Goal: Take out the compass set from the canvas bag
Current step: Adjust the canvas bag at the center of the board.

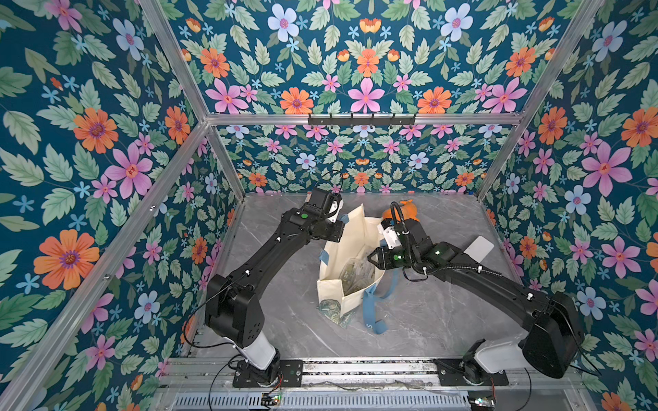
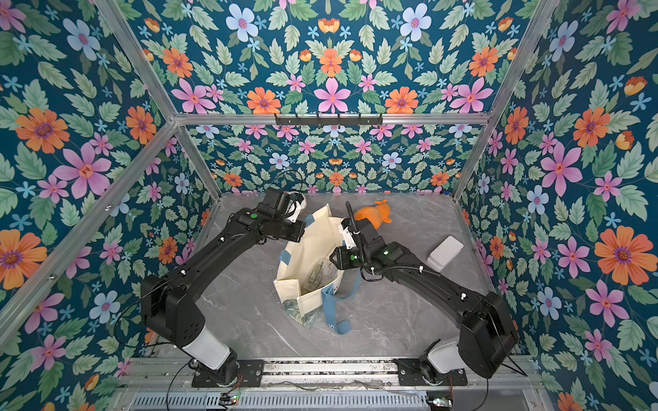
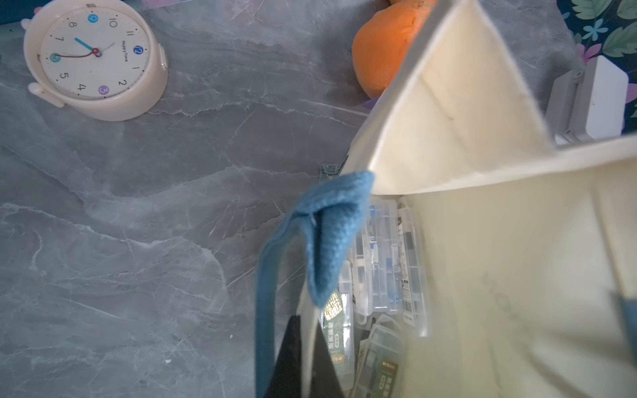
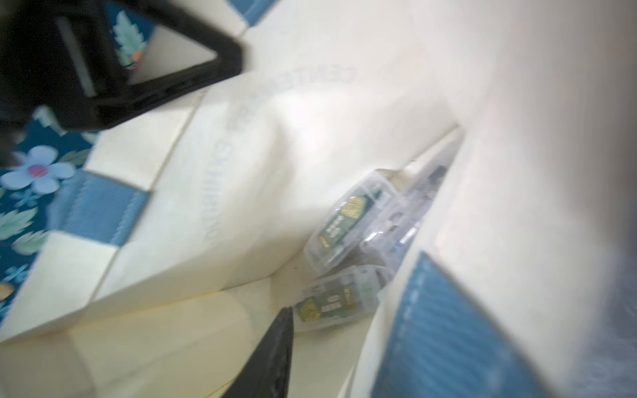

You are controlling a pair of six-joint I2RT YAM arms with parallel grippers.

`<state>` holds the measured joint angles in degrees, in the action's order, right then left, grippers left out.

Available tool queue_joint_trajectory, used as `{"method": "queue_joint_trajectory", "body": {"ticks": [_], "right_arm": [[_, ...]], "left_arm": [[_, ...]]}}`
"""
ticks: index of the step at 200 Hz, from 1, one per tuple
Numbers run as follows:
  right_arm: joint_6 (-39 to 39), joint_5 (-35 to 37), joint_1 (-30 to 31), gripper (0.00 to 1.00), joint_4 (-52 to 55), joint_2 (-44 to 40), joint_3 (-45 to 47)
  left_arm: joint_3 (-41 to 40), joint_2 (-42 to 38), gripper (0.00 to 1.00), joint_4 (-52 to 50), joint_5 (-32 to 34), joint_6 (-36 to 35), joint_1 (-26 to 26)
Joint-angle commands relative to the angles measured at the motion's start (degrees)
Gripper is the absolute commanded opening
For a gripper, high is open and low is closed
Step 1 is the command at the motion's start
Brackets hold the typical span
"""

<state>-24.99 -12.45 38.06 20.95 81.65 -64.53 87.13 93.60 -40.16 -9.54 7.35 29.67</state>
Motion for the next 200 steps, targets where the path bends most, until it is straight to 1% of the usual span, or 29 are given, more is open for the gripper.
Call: {"method": "queue_joint_trajectory", "body": {"ticks": [1,28,44,63,81,91,102,120,130,139,151,160,176,190,200], "right_arm": [[2.4,2.6,0.2,0.45,-0.4,0.3,-1.1],[2.2,1.0,0.3,0.47,-1.4,3.9,-2.3],[2.0,0.8,-0.3,0.51,-0.2,7.3,-4.2],[1.7,0.0,-2.3,0.60,3.0,9.6,-6.1],[2.0,0.0,-3.5,0.75,5.2,9.1,-6.6],[2.5,0.1,-4.1,0.79,6.1,8.1,-6.5],[3.4,0.4,-4.7,0.82,7.5,6.5,-6.7],[5.3,0.3,-5.1,0.81,9.1,2.6,-6.9],[5.6,-2.1,-4.7,0.79,6.9,-0.1,-5.9],[5.0,-3.6,-3.2,0.77,2.9,-2.0,-4.7],[4.8,-1.6,0.5,0.75,-1.6,-2.6,-4.3],[4.2,-1.0,2.6,0.72,-5.0,-1.3,-4.7],[2.5,-0.7,5.7,0.65,-9.9,2.9,-5.9],[1.6,-1.5,6.8,0.61,-12.1,8.4,-6.7],[1.1,-1.4,6.9,0.57,-13.9,11.8,-5.6]], "left_arm": [[2.3,-0.4,0.00,1.6,3.2,-1.1,0.0],[6.1,-0.8,0.00,0.3,9.3,-3.3,0.0],[7.2,-1.4,0.00,1.0,12.2,-4.9,-0.1],[7.4,-1.6,0.00,2.3,16.2,-7.0,-0.1],[6.8,-1.5,0.00,3.5,19.2,-8.6,-0.1],[6.2,-1.4,0.00,4.3,20.0,-9.4,-0.1],[5.5,-1.4,0.00,5.3,20.2,-10.4,-0.1],[4.6,-1.6,0.00,6.8,20.0,-11.3,-0.1],[4.5,-1.5,0.00,7.0,19.3,-11.4,-0.1],[4.4,-1.5,0.00,7.0,18.5,-11.6,-0.1],[4.5,-1.6,0.00,7.1,17.5,-11.6,0.0],[4.3,-1.8,0.00,7.1,16.8,-11.5,0.0],[3.7,-2.4,0.00,7.4,15.2,-11.5,0.1],[3.1,-3.2,0.00,7.8,14.5,-11.2,0.2],[2.6,-3.8,0.00,8.1,14.1,-11.0,0.3]]}}
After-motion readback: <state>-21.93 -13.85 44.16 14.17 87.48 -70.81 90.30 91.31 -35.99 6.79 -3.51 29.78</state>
